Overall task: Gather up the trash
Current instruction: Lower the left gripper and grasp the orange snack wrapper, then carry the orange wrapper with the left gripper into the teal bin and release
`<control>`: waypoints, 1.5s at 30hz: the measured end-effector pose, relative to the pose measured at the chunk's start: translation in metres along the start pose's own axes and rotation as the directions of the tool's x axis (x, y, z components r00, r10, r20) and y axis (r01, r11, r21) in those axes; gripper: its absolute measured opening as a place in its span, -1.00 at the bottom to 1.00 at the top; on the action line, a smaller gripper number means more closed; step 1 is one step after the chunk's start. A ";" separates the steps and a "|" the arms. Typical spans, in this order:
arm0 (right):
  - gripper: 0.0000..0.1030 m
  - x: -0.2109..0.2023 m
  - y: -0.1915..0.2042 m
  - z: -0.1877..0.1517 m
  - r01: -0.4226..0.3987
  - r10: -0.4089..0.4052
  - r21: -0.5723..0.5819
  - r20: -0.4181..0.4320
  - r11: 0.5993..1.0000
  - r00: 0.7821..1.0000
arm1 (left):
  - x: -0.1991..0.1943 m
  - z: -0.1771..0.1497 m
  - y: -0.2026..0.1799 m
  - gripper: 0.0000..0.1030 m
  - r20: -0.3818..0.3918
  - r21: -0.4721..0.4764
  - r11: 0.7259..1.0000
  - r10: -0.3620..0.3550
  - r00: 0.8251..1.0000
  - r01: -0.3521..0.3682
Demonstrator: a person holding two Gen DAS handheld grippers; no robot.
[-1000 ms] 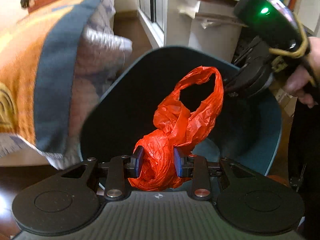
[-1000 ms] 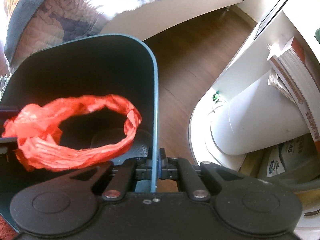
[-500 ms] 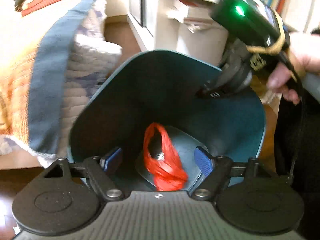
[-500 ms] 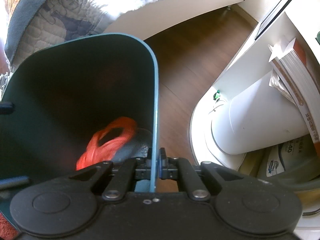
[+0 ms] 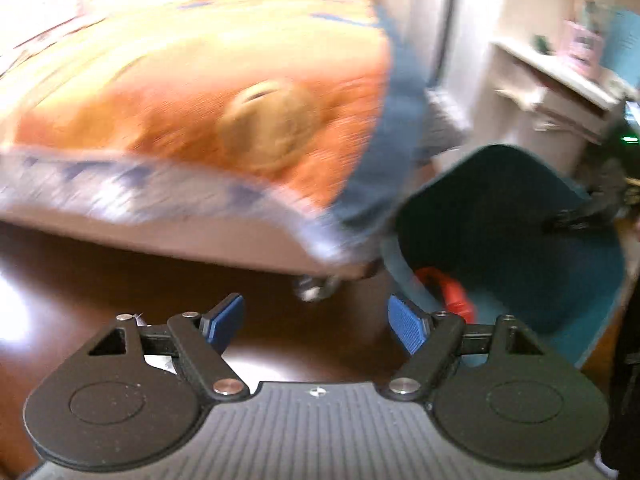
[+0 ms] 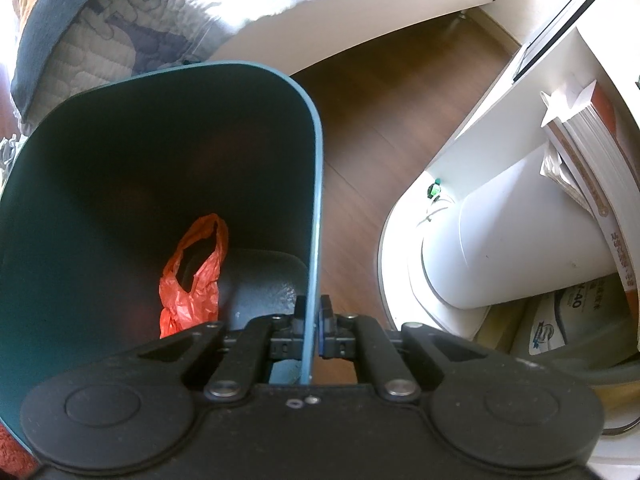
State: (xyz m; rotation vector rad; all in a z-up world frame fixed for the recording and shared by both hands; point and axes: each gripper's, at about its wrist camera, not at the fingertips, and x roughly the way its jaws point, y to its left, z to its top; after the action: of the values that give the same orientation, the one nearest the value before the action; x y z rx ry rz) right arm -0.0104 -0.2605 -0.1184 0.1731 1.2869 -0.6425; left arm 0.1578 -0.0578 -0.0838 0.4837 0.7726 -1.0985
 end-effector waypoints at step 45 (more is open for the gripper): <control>-0.89 0.004 0.019 0.003 0.026 -0.028 -0.050 -0.025 0.998 0.999 | 0.128 -0.281 0.190 -0.02 -0.600 -0.668 0.545 0.009 0.800 -0.507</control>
State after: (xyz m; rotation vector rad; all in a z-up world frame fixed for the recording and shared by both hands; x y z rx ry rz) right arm 0.0028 -0.2481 -0.1251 0.1236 1.3311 -0.6321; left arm 0.2755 0.1344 -0.3685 0.0840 1.5470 -0.1823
